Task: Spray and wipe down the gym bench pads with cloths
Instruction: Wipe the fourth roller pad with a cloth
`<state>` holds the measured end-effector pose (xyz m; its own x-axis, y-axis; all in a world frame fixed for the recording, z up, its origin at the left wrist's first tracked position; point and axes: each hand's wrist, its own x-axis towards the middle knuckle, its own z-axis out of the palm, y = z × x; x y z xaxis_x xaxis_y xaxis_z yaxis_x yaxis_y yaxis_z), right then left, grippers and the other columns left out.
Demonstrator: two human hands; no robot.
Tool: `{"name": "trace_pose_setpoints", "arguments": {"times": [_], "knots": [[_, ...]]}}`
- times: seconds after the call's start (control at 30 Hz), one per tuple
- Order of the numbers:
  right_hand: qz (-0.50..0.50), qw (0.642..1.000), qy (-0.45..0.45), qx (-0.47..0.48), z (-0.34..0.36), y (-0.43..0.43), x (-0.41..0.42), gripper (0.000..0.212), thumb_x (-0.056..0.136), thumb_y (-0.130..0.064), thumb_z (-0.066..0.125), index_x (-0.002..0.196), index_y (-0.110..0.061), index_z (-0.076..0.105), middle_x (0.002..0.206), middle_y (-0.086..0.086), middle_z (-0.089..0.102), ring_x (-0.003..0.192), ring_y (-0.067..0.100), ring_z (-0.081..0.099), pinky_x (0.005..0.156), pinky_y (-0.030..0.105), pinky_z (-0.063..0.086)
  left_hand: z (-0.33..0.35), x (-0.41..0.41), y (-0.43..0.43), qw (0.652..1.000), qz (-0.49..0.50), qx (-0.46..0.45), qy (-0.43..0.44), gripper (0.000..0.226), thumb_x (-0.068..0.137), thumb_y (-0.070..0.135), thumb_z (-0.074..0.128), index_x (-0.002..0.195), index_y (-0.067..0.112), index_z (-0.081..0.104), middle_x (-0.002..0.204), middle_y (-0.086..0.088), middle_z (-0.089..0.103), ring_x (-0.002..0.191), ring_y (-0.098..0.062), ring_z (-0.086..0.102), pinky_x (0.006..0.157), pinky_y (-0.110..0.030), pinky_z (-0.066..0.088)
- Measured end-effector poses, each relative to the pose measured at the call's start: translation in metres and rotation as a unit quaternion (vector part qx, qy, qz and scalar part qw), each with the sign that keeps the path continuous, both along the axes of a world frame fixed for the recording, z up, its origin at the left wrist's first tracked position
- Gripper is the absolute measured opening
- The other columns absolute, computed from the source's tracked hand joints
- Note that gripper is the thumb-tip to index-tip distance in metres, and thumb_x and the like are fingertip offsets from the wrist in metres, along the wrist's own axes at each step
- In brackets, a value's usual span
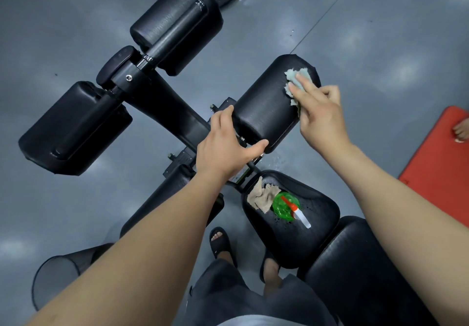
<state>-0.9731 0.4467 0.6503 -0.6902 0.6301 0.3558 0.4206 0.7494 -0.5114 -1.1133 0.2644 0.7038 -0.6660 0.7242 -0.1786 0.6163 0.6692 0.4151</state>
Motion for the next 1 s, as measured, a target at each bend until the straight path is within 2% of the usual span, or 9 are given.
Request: {"name": "trace_pose_setpoints", "arguments": {"times": [0.17,0.27,0.37,0.43,0.53,0.63,0.7,0.87,1.0], "knots": [[-0.070,0.991,0.056,-0.095,-0.009,-0.024,0.014,0.048,0.094,0.002,0.051,0.133,-0.020,0.068,0.147,-0.009,0.052,0.097,0.020,0.042,0.093,0.010,0.037,-0.003,-0.001,0.001,1.000,-0.002,-0.009,0.001,0.112,0.073,0.076,0.066,0.159,0.024,0.017,0.159,0.007,0.031,0.128,-0.016,0.054,0.097,-0.041,0.047],[0.015,0.997,0.066,-0.047,-0.001,-0.042,0.003,0.052,0.088,0.007,0.052,0.131,-0.016,0.068,0.141,-0.002,0.060,0.095,0.023,0.040,0.088,0.026,0.048,-0.004,-0.001,0.002,1.000,-0.003,-0.010,0.010,0.110,0.073,0.073,0.067,0.158,0.022,0.020,0.157,0.007,0.033,0.128,-0.016,0.055,0.097,-0.042,0.048],[0.148,0.989,-0.015,0.024,0.014,-0.047,-0.013,0.055,0.084,0.005,0.056,0.132,-0.020,0.066,0.145,-0.011,0.057,0.097,0.028,0.042,0.082,0.039,0.048,-0.004,-0.001,0.003,1.000,0.001,-0.017,0.013,0.108,0.072,0.075,0.066,0.156,0.023,0.022,0.155,0.009,0.034,0.121,-0.014,0.058,0.092,-0.040,0.052],[0.166,0.982,-0.073,0.059,0.023,-0.026,-0.024,0.059,0.083,0.000,0.056,0.134,-0.030,0.063,0.145,-0.016,0.056,0.097,0.027,0.043,0.084,0.041,0.044,-0.004,0.000,0.003,1.000,0.002,-0.018,0.013,0.107,0.070,0.076,0.066,0.154,0.025,0.024,0.152,0.010,0.035,0.119,-0.014,0.059,0.090,-0.041,0.053],[0.069,0.991,-0.108,0.043,0.034,0.026,-0.040,0.057,0.086,-0.005,0.048,0.131,-0.037,0.063,0.143,-0.017,0.058,0.100,0.033,0.044,0.090,0.044,0.039,-0.002,0.000,0.003,1.000,0.001,-0.017,0.011,0.106,0.070,0.075,0.069,0.153,0.026,0.025,0.150,0.012,0.035,0.115,-0.014,0.060,0.088,-0.040,0.053],[-0.037,0.992,-0.116,-0.020,0.043,0.057,-0.051,0.051,0.087,-0.003,0.043,0.123,-0.029,0.069,0.131,-0.011,0.067,0.106,0.036,0.043,0.094,0.041,0.031,-0.001,0.001,0.003,1.000,0.000,-0.011,0.017,0.106,0.070,0.076,0.071,0.152,0.027,0.026,0.148,0.013,0.036,0.115,-0.012,0.060,0.087,-0.040,0.055],[-0.038,0.992,-0.116,-0.041,0.043,0.048,-0.057,0.052,0.083,0.000,0.042,0.119,-0.024,0.070,0.128,-0.008,0.068,0.107,0.036,0.042,0.097,0.040,0.031,-0.001,0.002,0.003,1.000,0.002,-0.008,0.017,0.105,0.069,0.075,0.072,0.151,0.027,0.027,0.147,0.013,0.037,0.115,-0.011,0.060,0.086,-0.040,0.055],[0.102,0.993,-0.067,-0.004,0.028,-0.024,-0.049,0.062,0.077,-0.010,0.034,0.128,-0.020,0.069,0.134,-0.007,0.065,0.103,0.027,0.037,0.090,0.043,0.038,0.000,0.003,0.003,1.000,0.007,-0.014,0.018,0.102,0.068,0.075,0.072,0.148,0.028,0.029,0.144,0.013,0.039,0.111,-0.014,0.061,0.083,-0.043,0.057],[0.190,0.976,-0.097,0.045,0.032,-0.026,-0.034,0.060,0.085,-0.019,0.030,0.133,-0.027,0.065,0.141,-0.013,0.060,0.103,0.027,0.044,0.089,0.040,0.039,0.000,0.003,0.004,1.000,0.010,-0.014,0.013,0.101,0.067,0.074,0.072,0.147,0.028,0.030,0.143,0.013,0.040,0.111,-0.014,0.061,0.084,-0.044,0.056]]}}
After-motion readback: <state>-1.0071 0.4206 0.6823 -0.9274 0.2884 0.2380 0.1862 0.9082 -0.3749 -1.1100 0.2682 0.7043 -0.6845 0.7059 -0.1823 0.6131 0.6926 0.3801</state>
